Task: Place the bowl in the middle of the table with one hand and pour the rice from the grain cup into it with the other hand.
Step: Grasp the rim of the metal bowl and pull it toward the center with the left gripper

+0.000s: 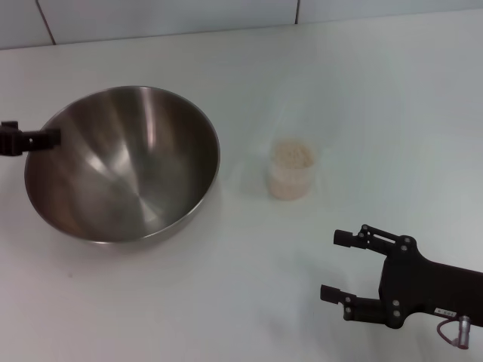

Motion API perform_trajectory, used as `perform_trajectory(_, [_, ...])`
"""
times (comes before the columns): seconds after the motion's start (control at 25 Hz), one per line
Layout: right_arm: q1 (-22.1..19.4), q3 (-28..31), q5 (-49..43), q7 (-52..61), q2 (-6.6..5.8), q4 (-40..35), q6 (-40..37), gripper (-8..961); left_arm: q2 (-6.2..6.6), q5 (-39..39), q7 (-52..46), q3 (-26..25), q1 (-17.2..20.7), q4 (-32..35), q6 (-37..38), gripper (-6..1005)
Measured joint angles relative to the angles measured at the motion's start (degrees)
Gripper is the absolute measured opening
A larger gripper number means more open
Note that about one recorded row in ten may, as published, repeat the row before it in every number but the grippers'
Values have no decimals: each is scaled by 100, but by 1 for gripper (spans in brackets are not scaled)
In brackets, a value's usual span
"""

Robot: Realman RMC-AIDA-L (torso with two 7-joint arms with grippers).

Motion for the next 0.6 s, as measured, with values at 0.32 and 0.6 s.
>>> perform_trajectory(0.32, [10,3,0,6,2,-3,16,808,-1,435,-50,21,-319,-381,170,815])
perform_trajectory(0.6, [10,5,0,9,2,-9,7,808,18,523,-184,40,-479,-468,368,810])
